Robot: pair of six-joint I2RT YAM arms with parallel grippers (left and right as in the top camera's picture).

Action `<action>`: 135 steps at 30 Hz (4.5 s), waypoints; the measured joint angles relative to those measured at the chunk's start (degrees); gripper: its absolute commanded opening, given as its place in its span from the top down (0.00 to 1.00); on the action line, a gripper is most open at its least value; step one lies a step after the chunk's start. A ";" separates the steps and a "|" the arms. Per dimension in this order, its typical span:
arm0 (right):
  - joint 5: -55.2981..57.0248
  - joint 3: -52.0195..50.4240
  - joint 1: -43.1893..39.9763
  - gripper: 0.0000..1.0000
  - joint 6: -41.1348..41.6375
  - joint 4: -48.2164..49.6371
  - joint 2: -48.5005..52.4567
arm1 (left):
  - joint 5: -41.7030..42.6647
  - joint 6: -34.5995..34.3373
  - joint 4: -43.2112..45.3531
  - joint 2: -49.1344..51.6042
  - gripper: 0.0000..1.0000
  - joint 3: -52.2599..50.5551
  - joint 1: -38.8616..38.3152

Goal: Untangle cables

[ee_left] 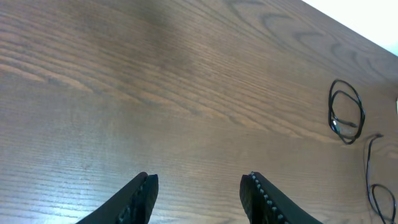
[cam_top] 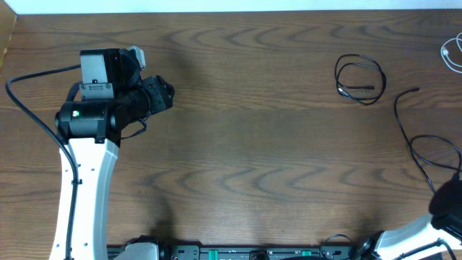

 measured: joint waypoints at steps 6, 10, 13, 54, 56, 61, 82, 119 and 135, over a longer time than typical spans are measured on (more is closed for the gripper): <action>-9.35 -0.04 -5.81 0.78 -3.93 -0.02 0.04 | 0.00 0.02 0.87 0.02 0.52 0.00 0.00; -13.99 -1.03 -0.04 0.53 -8.31 1.46 0.04 | -0.02 0.02 1.38 0.55 0.52 0.00 0.00; -13.73 -2.99 5.92 0.47 -11.08 2.97 0.04 | -0.02 0.00 1.40 0.83 0.52 0.00 0.00; 1.27 -28.30 33.42 0.33 -33.75 37.24 20.39 | 0.00 0.00 1.22 0.94 0.52 0.00 0.00; 1.53 -28.30 33.81 0.33 -34.10 37.33 20.72 | 0.00 0.00 1.22 0.94 0.52 0.00 0.00; 1.81 -28.30 33.83 0.32 -34.36 37.11 20.96 | 0.00 0.00 1.22 0.94 0.52 0.00 0.00; 2.95 -30.27 33.79 0.64 -29.22 24.48 19.89 | 0.00 0.00 0.96 0.94 0.52 0.00 0.00; -7.54 -3.65 11.50 0.99 -6.08 8.66 3.06 | 0.00 -0.02 0.57 0.94 0.52 -0.02 0.00; 8.87 5.44 -10.19 0.99 2.69 11.52 -4.55 | 0.00 -0.02 2.10 0.94 0.52 -0.02 0.00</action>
